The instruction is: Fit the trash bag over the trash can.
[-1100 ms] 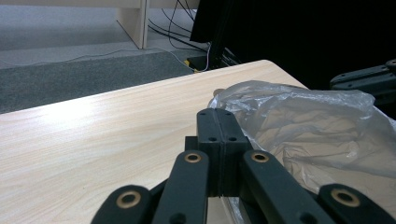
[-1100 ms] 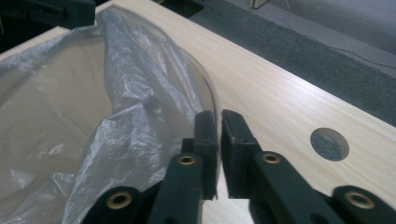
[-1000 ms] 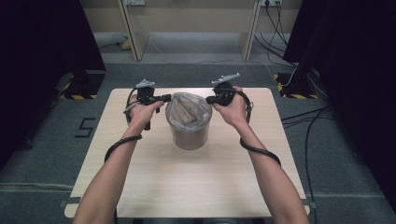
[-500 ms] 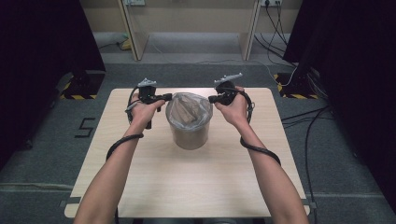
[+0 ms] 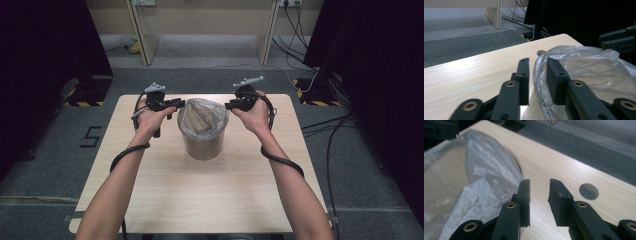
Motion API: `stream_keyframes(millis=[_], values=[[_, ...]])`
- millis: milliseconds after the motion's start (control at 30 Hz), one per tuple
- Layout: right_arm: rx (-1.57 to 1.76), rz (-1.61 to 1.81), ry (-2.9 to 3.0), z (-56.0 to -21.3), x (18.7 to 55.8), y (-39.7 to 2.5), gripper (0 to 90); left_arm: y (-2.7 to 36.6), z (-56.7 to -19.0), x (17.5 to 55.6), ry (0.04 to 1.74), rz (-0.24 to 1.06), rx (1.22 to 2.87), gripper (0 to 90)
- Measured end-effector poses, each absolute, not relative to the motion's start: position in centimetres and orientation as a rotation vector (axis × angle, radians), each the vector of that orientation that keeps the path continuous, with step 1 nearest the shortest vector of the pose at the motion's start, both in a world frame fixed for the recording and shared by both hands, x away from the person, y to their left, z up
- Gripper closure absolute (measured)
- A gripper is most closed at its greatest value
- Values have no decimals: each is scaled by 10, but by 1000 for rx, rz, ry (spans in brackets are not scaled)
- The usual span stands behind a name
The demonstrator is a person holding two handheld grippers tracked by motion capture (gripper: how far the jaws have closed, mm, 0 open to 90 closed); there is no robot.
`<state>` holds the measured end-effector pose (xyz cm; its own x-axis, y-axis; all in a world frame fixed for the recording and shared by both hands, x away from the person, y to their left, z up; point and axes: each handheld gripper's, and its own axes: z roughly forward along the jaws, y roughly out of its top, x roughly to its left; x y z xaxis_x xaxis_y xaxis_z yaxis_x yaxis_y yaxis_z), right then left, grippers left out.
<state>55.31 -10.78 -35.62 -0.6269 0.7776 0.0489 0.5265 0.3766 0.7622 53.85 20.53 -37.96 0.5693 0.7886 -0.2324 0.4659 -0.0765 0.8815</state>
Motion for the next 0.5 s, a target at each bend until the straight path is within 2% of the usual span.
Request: stream_keyframes(millis=[200, 333, 500], values=[[1110, 1169, 2299, -344, 553, -102, 657, 212, -379, 536, 1063, 363, 1728, 687], [1092, 1184, 2304, -341, 554, -97, 639, 214, -383, 539, 1081, 327, 1732, 716], [1093, 1146, 2348, -346, 560, -91, 651, 212, -386, 541, 1087, 313, 1741, 796]])
